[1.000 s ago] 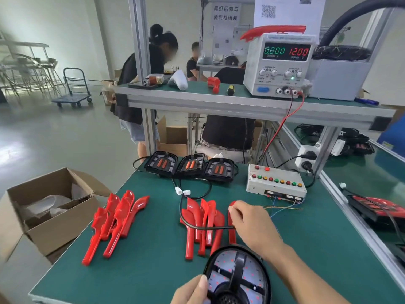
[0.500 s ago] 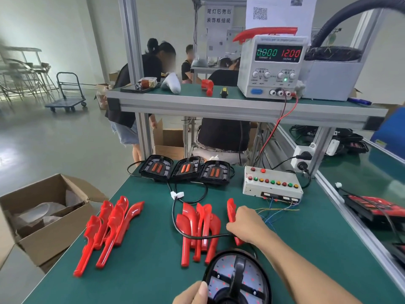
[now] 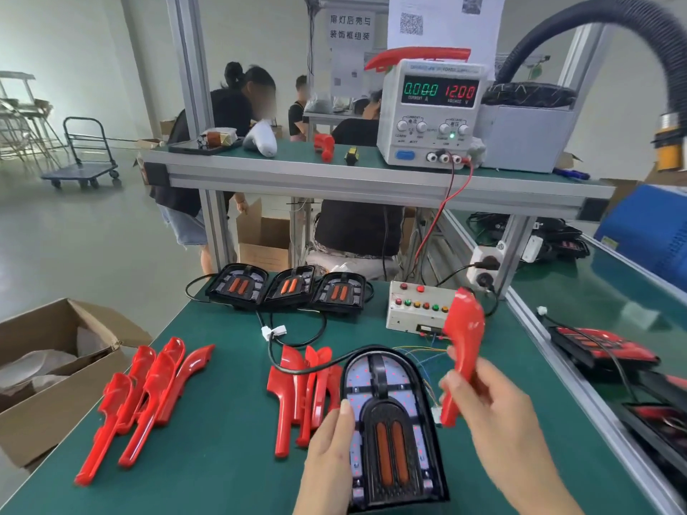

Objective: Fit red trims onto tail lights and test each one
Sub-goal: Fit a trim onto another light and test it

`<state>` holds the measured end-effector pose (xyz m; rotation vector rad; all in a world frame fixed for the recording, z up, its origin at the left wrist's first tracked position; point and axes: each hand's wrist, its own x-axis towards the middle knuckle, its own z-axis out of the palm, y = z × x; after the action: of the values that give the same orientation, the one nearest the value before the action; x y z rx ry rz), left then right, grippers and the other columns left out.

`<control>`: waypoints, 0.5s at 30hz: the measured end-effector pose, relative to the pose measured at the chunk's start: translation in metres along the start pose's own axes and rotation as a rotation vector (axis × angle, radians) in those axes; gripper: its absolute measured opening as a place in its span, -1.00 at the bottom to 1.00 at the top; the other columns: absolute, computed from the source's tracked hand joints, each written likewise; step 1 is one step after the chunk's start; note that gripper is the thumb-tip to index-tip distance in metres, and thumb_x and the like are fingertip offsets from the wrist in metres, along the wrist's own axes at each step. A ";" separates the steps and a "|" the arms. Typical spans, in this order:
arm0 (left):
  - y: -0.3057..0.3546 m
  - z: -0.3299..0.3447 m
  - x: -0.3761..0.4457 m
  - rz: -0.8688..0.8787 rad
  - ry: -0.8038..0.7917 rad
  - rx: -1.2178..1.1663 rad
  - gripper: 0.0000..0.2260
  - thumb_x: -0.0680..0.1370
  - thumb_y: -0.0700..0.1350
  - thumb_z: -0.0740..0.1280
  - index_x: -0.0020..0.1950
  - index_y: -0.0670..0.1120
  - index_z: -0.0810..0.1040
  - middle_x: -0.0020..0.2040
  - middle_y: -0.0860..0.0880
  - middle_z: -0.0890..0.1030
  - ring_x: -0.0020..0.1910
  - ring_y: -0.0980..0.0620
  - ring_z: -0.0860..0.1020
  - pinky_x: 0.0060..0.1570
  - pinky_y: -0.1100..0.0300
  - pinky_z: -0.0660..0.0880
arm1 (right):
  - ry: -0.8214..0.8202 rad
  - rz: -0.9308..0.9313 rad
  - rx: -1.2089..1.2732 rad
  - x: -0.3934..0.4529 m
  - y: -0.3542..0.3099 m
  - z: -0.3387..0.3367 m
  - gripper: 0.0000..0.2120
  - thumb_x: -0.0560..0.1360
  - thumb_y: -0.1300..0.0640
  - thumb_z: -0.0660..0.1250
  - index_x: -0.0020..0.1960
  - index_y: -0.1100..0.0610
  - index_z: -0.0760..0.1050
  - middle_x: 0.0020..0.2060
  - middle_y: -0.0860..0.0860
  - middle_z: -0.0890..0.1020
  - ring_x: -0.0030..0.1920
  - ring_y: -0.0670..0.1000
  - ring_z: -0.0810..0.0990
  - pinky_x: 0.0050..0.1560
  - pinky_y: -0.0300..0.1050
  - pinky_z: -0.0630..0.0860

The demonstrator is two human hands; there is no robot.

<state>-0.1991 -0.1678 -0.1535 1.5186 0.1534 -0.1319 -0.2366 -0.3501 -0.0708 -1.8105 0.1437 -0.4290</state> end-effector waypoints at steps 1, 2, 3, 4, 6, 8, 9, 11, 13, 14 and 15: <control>0.003 0.002 -0.001 -0.036 -0.002 -0.004 -0.88 0.67 0.05 0.23 0.11 0.17 0.56 0.15 0.20 0.50 0.15 0.29 0.45 0.15 0.48 0.23 | -0.035 0.029 -0.002 -0.008 0.006 0.002 -0.74 0.61 0.26 0.33 0.15 -0.09 0.53 -0.18 -0.01 0.73 -0.20 -0.03 0.69 -0.17 -0.42 0.52; 0.001 0.005 -0.001 -0.049 0.007 -0.022 -0.86 0.65 0.12 0.23 0.15 0.18 0.54 0.20 0.17 0.49 0.16 0.24 0.43 0.19 0.41 0.21 | -0.058 0.055 -0.015 -0.015 0.013 0.004 -0.69 0.61 0.30 0.31 0.18 -0.09 0.47 -0.16 -0.03 0.74 -0.19 -0.04 0.69 -0.14 -0.41 0.51; 0.000 0.008 -0.002 -0.062 0.006 -0.057 -0.77 0.64 0.17 0.23 0.25 0.17 0.52 0.25 0.15 0.46 0.21 0.20 0.39 0.25 0.33 0.19 | -0.066 0.076 -0.028 -0.021 0.018 0.007 -0.66 0.62 0.33 0.29 0.21 -0.09 0.42 -0.15 -0.04 0.74 -0.20 -0.06 0.68 -0.12 -0.39 0.51; -0.007 0.008 -0.001 -0.069 -0.002 -0.078 -0.66 0.62 0.20 0.23 0.36 0.14 0.49 0.28 0.14 0.42 0.25 0.18 0.36 0.27 0.27 0.18 | -0.060 0.094 -0.041 -0.025 0.023 0.009 -0.65 0.62 0.34 0.27 0.22 -0.07 0.39 -0.14 -0.05 0.73 -0.21 -0.07 0.66 -0.09 -0.34 0.52; -0.011 0.010 -0.004 -0.077 0.020 -0.092 -0.54 0.61 0.23 0.23 0.46 0.08 0.44 0.31 0.13 0.40 0.27 0.15 0.34 0.29 0.21 0.18 | -0.029 0.110 -0.093 -0.031 0.033 0.013 -0.68 0.62 0.31 0.27 0.22 -0.07 0.39 -0.13 -0.07 0.72 -0.17 -0.13 0.64 -0.02 -0.25 0.50; -0.014 0.011 -0.003 -0.103 0.039 -0.119 -0.52 0.61 0.22 0.24 0.48 0.05 0.44 0.36 0.11 0.42 0.27 0.15 0.35 0.30 0.21 0.19 | 0.012 0.119 -0.158 -0.034 0.039 0.017 -0.75 0.61 0.20 0.32 0.18 -0.12 0.43 -0.10 -0.12 0.71 -0.07 -0.23 0.63 0.01 -0.31 0.44; -0.014 0.011 -0.006 -0.112 0.046 -0.121 -0.52 0.61 0.21 0.24 0.47 0.04 0.45 0.38 0.10 0.44 0.29 0.14 0.37 0.32 0.21 0.19 | 0.042 0.122 -0.181 -0.036 0.041 0.019 -0.79 0.60 0.15 0.35 0.14 -0.13 0.45 -0.08 -0.14 0.70 -0.05 -0.26 0.62 -0.01 -0.35 0.43; -0.011 0.012 -0.012 -0.096 0.053 -0.123 -0.59 0.62 0.20 0.24 0.41 0.07 0.50 0.36 0.11 0.47 0.32 0.14 0.40 0.36 0.20 0.21 | 0.113 0.109 -0.236 -0.039 0.043 0.025 -0.82 0.57 0.11 0.41 0.07 -0.14 0.50 -0.10 -0.14 0.69 -0.08 -0.29 0.60 -0.07 -0.44 0.42; -0.015 0.013 -0.015 -0.068 0.057 -0.096 -0.81 0.64 0.17 0.23 0.19 0.21 0.55 0.28 0.15 0.50 0.26 0.17 0.45 0.31 0.20 0.22 | 0.186 0.065 -0.307 -0.042 0.046 0.031 -0.81 0.51 0.12 0.48 0.04 -0.11 0.57 -0.13 -0.11 0.65 -0.10 -0.26 0.57 -0.10 -0.46 0.41; -0.017 0.013 -0.016 -0.053 0.061 -0.080 -0.87 0.65 0.14 0.22 0.14 0.25 0.53 0.23 0.18 0.50 0.22 0.20 0.45 0.28 0.24 0.21 | 0.225 0.032 -0.342 -0.044 0.048 0.034 -0.82 0.48 0.14 0.52 0.02 -0.06 0.61 -0.13 -0.10 0.62 -0.11 -0.23 0.57 -0.11 -0.44 0.40; -0.017 0.013 -0.018 -0.057 0.051 -0.051 -0.89 0.66 0.11 0.22 0.14 0.26 0.51 0.20 0.22 0.49 0.20 0.22 0.43 0.25 0.30 0.20 | 0.264 0.002 -0.376 -0.045 0.049 0.037 -0.82 0.45 0.16 0.55 0.00 -0.03 0.64 -0.13 -0.10 0.58 -0.15 -0.18 0.57 -0.12 -0.39 0.40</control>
<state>-0.2195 -0.1819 -0.1663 1.4680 0.2388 -0.1338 -0.2592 -0.3166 -0.1355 -2.1134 0.4332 -0.6737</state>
